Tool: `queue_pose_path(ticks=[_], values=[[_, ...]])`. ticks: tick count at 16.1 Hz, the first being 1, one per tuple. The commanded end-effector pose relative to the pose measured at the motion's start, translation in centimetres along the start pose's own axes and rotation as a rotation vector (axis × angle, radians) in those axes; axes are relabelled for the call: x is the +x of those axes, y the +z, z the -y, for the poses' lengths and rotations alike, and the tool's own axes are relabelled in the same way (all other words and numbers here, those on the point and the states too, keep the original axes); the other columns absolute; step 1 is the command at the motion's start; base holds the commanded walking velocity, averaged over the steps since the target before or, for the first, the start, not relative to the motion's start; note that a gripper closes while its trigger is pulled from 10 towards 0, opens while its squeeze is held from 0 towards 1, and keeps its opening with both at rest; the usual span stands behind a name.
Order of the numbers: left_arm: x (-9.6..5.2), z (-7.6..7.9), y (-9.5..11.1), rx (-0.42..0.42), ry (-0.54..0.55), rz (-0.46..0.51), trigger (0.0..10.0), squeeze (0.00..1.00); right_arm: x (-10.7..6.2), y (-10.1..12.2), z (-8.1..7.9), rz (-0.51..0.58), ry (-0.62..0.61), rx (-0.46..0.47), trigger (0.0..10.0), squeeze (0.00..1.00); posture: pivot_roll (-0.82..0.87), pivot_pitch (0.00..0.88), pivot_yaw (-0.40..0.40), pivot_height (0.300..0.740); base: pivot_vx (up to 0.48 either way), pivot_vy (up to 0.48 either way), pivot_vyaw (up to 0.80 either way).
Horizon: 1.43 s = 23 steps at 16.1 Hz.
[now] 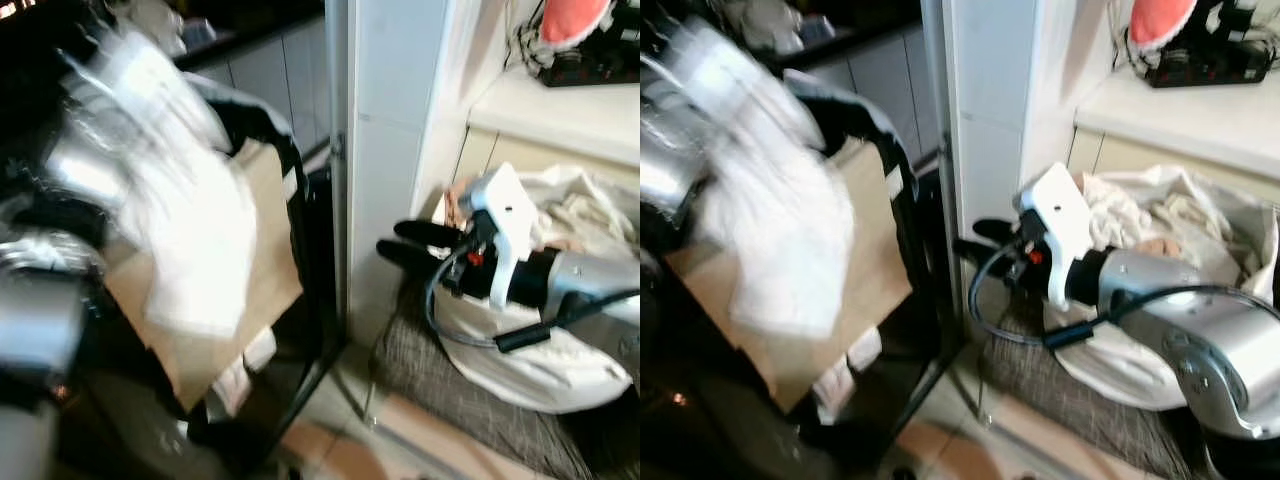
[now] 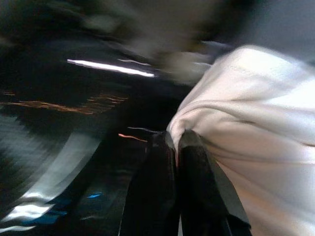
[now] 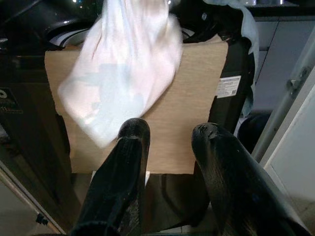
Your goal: Clothes washing
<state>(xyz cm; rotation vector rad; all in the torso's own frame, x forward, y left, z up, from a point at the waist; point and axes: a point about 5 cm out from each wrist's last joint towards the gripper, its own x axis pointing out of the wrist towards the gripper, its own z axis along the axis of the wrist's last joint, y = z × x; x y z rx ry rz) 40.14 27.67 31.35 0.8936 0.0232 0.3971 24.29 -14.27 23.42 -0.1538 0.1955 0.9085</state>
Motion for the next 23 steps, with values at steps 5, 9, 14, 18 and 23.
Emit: queue_pose_path(ticks=[5, 9, 14, 18, 23], values=[[0.5, -2.4, -0.4, 0.166, 0.166, -0.011, 10.0, 0.00, 0.2, 0.9, 0.0, 0.051, -0.016, -0.020, 10.0, 0.00, -0.09, 0.000, 0.116, 0.740, 0.000, 0.000, 0.00], [-1.2, 6.3, -5.1, 0.032, -0.378, -0.273, 10.0, 1.00, 0.1, 0.7, -0.2, 0.039, -0.003, -0.025, 10.0, 0.00, -0.09, 0.000, 0.115, 0.740, 0.000, 0.000, 0.00], [-1.5, 6.8, -5.7, -0.125, -0.386, -0.319, 10.0, 1.00, 0.2, 0.6, -0.2, 0.033, -0.003, -0.026, 10.0, 0.00, -0.08, 0.000, 0.111, 0.740, 0.000, 0.000, 0.00], [-1.1, 6.7, -4.4, -0.347, -0.344, -0.245, 10.0, 0.00, 0.2, 0.1, 0.4, 0.006, -0.060, -0.009, 10.0, 0.00, -0.09, 0.000, 0.115, 0.740, 0.000, 0.000, 0.00], [-3.3, 11.5, 3.4, -0.807, -0.416, 0.225, 10.0, 0.00, 0.5, -1.6, 4.3, 0.022, -0.603, -0.050, 10.0, 0.00, -0.10, 0.000, 0.110, 0.740, 0.000, 0.000, 0.00]])
